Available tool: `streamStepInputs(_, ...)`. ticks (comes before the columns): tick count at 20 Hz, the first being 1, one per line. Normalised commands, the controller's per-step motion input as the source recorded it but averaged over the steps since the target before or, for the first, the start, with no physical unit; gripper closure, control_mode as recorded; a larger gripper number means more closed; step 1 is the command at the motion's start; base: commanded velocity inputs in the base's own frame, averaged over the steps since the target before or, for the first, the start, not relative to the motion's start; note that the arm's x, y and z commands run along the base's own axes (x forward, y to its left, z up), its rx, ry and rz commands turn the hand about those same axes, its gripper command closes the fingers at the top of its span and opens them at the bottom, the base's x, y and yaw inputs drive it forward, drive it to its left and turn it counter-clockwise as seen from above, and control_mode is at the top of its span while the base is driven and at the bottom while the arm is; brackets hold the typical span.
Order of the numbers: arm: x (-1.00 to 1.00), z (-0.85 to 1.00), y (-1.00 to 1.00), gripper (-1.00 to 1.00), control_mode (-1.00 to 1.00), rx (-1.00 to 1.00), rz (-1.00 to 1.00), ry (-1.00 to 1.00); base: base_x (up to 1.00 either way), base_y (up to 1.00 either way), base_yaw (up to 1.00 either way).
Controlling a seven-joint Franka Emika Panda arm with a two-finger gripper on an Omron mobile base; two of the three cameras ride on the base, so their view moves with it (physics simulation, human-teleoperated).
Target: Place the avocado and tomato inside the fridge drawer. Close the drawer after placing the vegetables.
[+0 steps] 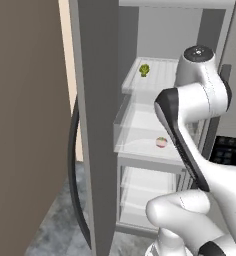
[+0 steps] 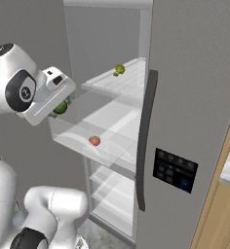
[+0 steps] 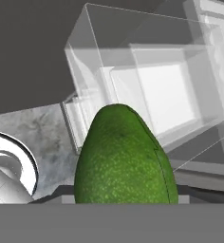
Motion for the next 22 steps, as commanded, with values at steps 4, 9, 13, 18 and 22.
streamStepInputs(4,0.71,-0.03,-0.07,1.00,-1.00,0.00,-0.16,0.09,0.00,0.00,0.00)
streamStepInputs(9,0.72,-0.35,0.00,1.00,-1.00,0.00,-0.08,0.11,0.00,0.00,0.00)
streamStepInputs(13,0.42,-0.61,-0.23,1.00,-1.00,0.01,0.00,0.01,0.00,0.00,0.00)
streamStepInputs(18,0.01,-0.59,-0.38,1.00,-1.00,0.08,0.00,-0.16,0.00,0.00,0.00)
streamStepInputs(22,0.16,-0.27,-0.17,1.00,-1.00,0.16,0.04,-0.07,0.00,0.00,0.00)
